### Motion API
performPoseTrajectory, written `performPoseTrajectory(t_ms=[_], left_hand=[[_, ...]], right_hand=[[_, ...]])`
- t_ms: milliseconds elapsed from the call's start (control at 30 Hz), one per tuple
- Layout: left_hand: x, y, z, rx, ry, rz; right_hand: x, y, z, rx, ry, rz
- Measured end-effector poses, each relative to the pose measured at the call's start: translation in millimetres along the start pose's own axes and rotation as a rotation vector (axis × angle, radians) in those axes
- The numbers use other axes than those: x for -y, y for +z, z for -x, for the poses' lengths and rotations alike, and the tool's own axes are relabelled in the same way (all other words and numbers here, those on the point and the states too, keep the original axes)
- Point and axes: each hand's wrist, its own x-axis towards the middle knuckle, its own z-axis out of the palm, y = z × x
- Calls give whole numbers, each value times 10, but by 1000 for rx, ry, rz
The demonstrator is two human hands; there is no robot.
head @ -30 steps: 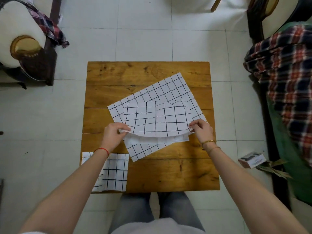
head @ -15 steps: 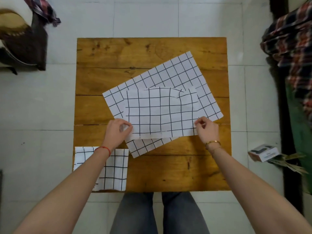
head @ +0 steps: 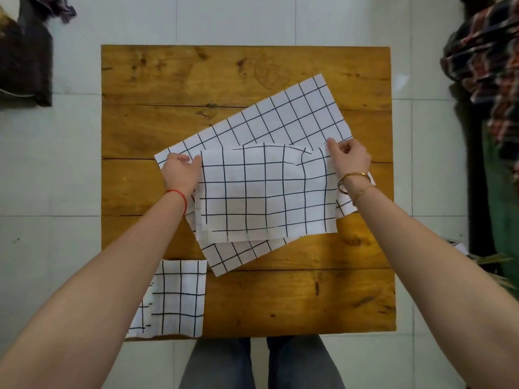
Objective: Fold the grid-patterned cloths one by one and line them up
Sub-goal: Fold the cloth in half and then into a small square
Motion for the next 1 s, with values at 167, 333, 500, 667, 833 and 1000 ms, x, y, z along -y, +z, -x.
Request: performPoseTrajectory(t_ms=[167, 333, 500, 667, 833, 1000], left_hand=[[-23, 122, -144, 32, -82, 35], [-88, 185, -172, 31, -109, 208], [-41, 170, -253, 39, -11, 228], [21, 152, -253, 30, 53, 214], [59, 168, -218, 11, 68, 236], [73, 145, -148, -78, 316, 47]], right_hand=[[62, 148, -114, 40, 91, -34], [72, 211, -151, 20, 156, -167], [47, 202, -174, -25, 140, -260], [9, 150, -242, -126, 114, -317], [-12, 166, -261, -146, 113, -322], [-46, 202, -165, -263, -171, 32]])
